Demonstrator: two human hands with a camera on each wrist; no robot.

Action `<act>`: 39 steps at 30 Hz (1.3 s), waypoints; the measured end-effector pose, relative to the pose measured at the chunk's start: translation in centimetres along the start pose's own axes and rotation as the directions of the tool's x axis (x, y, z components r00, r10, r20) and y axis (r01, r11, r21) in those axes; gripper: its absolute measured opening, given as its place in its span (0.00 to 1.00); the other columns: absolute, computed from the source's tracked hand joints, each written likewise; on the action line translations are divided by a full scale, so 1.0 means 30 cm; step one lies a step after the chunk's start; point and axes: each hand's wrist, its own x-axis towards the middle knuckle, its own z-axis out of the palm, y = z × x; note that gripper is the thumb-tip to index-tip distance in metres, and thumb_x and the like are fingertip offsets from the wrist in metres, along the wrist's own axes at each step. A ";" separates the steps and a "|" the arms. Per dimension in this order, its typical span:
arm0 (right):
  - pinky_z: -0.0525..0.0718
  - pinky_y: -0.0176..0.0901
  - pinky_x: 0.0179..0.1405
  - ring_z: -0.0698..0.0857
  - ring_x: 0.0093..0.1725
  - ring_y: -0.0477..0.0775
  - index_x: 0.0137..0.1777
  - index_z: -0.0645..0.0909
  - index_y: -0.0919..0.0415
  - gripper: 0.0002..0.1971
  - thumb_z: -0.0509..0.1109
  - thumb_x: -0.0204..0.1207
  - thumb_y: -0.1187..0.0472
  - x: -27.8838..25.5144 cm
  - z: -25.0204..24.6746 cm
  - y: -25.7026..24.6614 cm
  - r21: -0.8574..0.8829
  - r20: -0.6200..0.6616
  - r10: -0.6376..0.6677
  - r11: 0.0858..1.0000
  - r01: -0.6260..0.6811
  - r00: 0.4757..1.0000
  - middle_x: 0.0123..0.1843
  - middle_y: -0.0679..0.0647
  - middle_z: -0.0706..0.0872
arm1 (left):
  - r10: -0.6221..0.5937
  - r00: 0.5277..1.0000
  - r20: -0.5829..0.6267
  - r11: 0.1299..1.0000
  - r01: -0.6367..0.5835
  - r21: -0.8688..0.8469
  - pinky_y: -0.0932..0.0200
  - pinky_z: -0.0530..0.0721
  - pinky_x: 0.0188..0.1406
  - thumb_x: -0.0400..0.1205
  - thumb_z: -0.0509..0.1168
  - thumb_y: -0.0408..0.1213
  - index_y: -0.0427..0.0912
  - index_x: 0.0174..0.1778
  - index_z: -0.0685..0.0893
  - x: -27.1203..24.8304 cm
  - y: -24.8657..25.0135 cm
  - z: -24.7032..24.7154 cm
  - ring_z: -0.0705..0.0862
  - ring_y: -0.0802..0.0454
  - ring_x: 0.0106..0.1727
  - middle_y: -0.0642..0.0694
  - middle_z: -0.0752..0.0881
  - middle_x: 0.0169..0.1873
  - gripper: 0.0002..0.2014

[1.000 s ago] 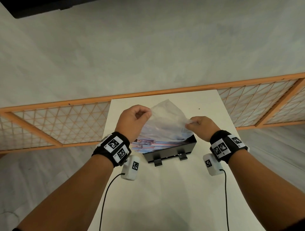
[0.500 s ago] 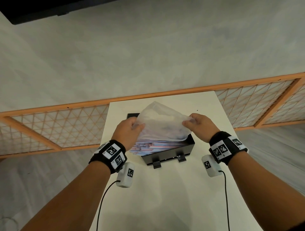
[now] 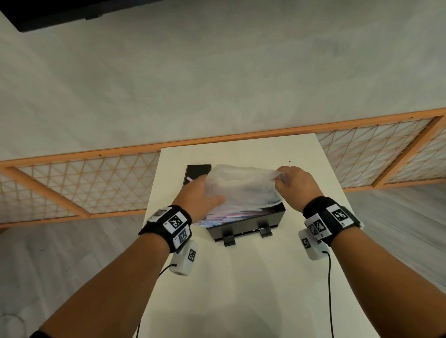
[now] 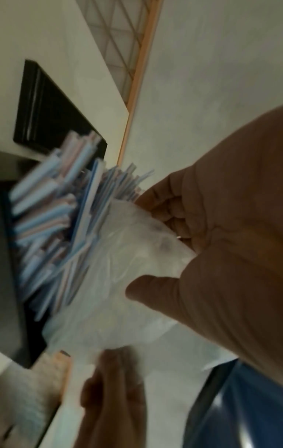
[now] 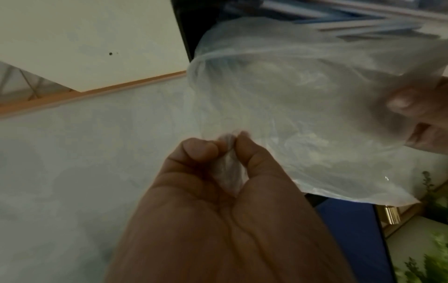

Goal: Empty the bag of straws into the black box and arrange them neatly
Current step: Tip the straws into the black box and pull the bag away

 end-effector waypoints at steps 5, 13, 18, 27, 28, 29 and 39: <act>0.72 0.46 0.36 0.78 0.36 0.58 0.35 0.75 0.57 0.14 0.65 0.83 0.56 -0.020 0.013 0.025 0.162 0.042 0.076 0.983 -0.082 0.996 0.32 0.52 0.79 | 0.074 0.986 0.153 0.953 -0.114 0.279 0.65 0.76 0.36 0.74 0.76 0.50 0.53 0.57 0.83 0.013 0.012 0.094 0.85 0.53 0.44 0.54 0.86 0.42 0.18; 0.74 0.44 0.34 0.80 0.35 0.56 0.42 0.81 0.61 0.12 0.65 0.84 0.55 -0.026 -0.044 0.073 0.248 -0.042 0.081 0.966 -0.068 0.996 0.35 0.58 0.84 | 0.074 0.983 0.170 0.922 -0.132 0.363 0.55 0.86 0.47 0.65 0.75 0.69 0.54 0.61 0.82 0.045 0.006 0.121 0.85 0.52 0.48 0.56 0.85 0.46 0.34; 0.72 0.47 0.36 0.75 0.34 0.55 0.41 0.81 0.66 0.10 0.66 0.79 0.59 -0.022 -0.078 0.076 0.426 -0.044 0.193 0.891 -0.156 0.980 0.34 0.57 0.80 | 0.118 0.976 0.181 0.903 -0.181 0.389 0.47 0.80 0.71 0.63 0.72 0.77 0.54 0.77 0.75 0.046 -0.005 0.100 0.81 0.50 0.69 0.55 0.81 0.70 0.48; 0.66 0.45 0.26 0.68 0.30 0.55 0.33 0.74 0.57 0.08 0.62 0.71 0.55 -0.015 -0.074 0.083 0.675 0.093 0.497 0.605 -0.422 0.863 0.32 0.56 0.74 | 0.198 0.969 0.149 0.851 -0.245 0.464 0.41 0.60 0.84 0.60 0.77 0.74 0.56 0.85 0.63 0.006 -0.042 0.091 0.61 0.48 0.84 0.53 0.62 0.85 0.59; 0.65 0.45 0.25 0.67 0.28 0.55 0.33 0.72 0.57 0.08 0.62 0.71 0.55 -0.012 -0.074 0.084 0.690 0.111 0.507 0.580 -0.433 0.855 0.31 0.55 0.73 | 0.199 0.970 0.138 0.841 -0.241 0.484 0.42 0.61 0.83 0.62 0.76 0.73 0.55 0.85 0.63 0.003 -0.042 0.096 0.62 0.47 0.83 0.52 0.63 0.84 0.57; 0.64 0.44 0.24 0.66 0.26 0.53 0.33 0.71 0.56 0.08 0.62 0.72 0.55 -0.010 -0.073 0.083 0.704 0.124 0.509 0.560 -0.437 0.852 0.30 0.54 0.71 | 0.205 0.971 0.121 0.828 -0.238 0.508 0.43 0.63 0.81 0.65 0.76 0.70 0.55 0.84 0.65 0.003 -0.045 0.102 0.65 0.46 0.80 0.52 0.66 0.82 0.53; 0.58 0.44 0.25 0.65 0.23 0.50 0.34 0.72 0.57 0.10 0.62 0.77 0.60 0.002 -0.096 0.049 0.846 0.182 0.523 0.349 -0.404 0.833 0.27 0.51 0.71 | 0.261 0.965 0.010 0.815 -0.226 0.534 0.50 0.67 0.70 0.79 0.69 0.60 0.57 0.66 0.84 0.018 -0.092 0.110 0.75 0.51 0.69 0.57 0.79 0.69 0.21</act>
